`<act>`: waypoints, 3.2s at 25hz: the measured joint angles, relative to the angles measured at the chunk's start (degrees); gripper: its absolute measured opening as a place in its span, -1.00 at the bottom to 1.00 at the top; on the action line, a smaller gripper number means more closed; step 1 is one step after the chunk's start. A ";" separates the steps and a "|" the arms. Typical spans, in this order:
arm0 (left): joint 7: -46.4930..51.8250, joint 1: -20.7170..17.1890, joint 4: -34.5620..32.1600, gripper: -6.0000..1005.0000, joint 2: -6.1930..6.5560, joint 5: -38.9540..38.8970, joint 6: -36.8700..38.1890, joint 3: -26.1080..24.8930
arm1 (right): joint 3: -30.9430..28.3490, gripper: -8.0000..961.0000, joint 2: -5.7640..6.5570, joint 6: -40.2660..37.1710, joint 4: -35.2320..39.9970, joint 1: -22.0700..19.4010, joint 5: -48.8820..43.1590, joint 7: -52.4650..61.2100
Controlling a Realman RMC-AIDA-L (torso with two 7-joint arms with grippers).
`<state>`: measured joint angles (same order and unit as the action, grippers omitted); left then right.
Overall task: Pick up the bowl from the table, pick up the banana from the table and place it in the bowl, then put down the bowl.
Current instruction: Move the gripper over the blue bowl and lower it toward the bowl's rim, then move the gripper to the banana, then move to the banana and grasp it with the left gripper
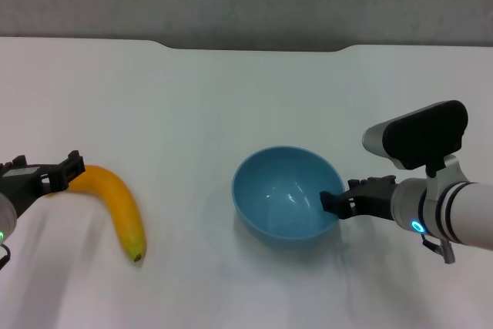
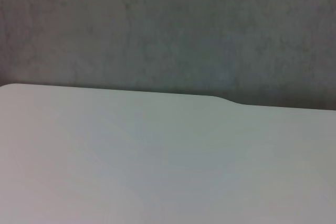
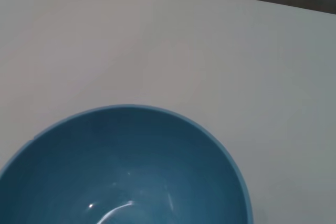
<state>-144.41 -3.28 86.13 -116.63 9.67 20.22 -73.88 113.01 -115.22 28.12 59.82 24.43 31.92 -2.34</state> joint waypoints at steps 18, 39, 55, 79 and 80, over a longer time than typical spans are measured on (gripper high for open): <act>-0.07 -0.22 0.00 0.71 0.00 0.00 0.00 0.01 | -0.79 -0.71 0.44 -3.24 -0.48 -1.97 6.06 -2.46; -7.76 3.51 9.52 0.72 0.15 -8.96 18.54 2.15 | -3.81 -0.89 0.53 -2.05 0.66 -2.90 5.47 -2.49; -8.48 12.58 1.75 0.74 -0.26 -10.41 26.54 2.16 | -3.87 -0.89 0.53 -2.01 1.41 -2.92 5.34 -2.66; 3.33 18.55 -10.24 0.79 -0.53 -12.58 19.81 4.28 | -3.86 -0.89 0.53 -2.02 2.07 -3.12 5.34 -3.20; 3.83 18.74 -10.85 0.79 -0.53 -12.46 19.47 4.20 | -3.86 -0.89 0.53 -2.01 2.12 -3.16 5.34 -3.20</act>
<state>-140.57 15.45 75.28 -117.16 -2.79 39.68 -69.68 109.15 -114.69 26.10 61.94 21.27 37.26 -5.54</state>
